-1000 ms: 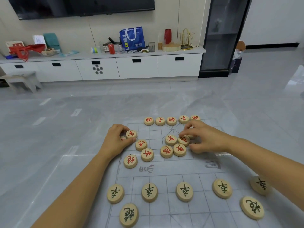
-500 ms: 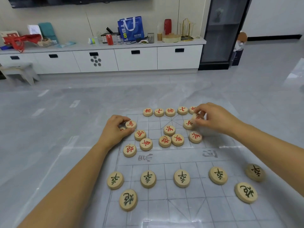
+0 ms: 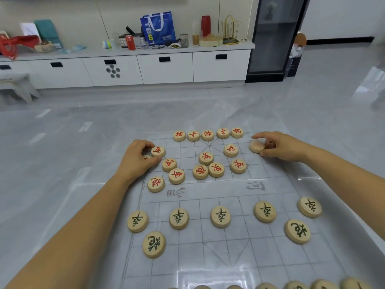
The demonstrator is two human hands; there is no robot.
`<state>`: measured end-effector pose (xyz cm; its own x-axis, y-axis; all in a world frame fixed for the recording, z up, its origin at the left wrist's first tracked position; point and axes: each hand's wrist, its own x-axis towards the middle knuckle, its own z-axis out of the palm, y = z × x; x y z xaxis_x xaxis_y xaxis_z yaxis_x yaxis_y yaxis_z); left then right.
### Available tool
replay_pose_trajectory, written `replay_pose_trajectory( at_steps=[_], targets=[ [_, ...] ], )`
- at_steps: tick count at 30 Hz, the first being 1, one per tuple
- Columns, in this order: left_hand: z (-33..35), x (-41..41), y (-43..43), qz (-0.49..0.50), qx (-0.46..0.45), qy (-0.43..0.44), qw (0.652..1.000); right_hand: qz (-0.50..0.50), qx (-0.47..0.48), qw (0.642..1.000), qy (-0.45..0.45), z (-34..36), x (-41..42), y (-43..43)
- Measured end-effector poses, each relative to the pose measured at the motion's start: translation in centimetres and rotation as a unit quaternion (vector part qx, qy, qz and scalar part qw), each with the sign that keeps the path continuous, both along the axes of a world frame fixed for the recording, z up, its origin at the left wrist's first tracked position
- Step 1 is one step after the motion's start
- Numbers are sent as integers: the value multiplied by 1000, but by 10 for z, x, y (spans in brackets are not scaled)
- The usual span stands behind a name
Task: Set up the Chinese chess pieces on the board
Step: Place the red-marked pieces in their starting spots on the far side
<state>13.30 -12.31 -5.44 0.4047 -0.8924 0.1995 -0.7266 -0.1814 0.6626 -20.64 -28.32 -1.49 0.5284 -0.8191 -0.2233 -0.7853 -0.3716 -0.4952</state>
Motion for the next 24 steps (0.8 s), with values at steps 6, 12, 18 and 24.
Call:
replay_pose_trajectory(
  at_steps=[6,12,18,24],
  targets=[
    [1,0,1,-10,-5,3,1000,-44,-27,998,-37,-7,2,-3],
    [1,0,0,0,-2,-1,1000,-69,-1,997,-41,-11,7,-9],
    [5,-3,1,4,1,10,1000,-79,13,993,-84,-9,5,-7],
    [7,-2,1,-9,29,21,999,-89,40,993,-69,-11,8,-8]
  ],
)
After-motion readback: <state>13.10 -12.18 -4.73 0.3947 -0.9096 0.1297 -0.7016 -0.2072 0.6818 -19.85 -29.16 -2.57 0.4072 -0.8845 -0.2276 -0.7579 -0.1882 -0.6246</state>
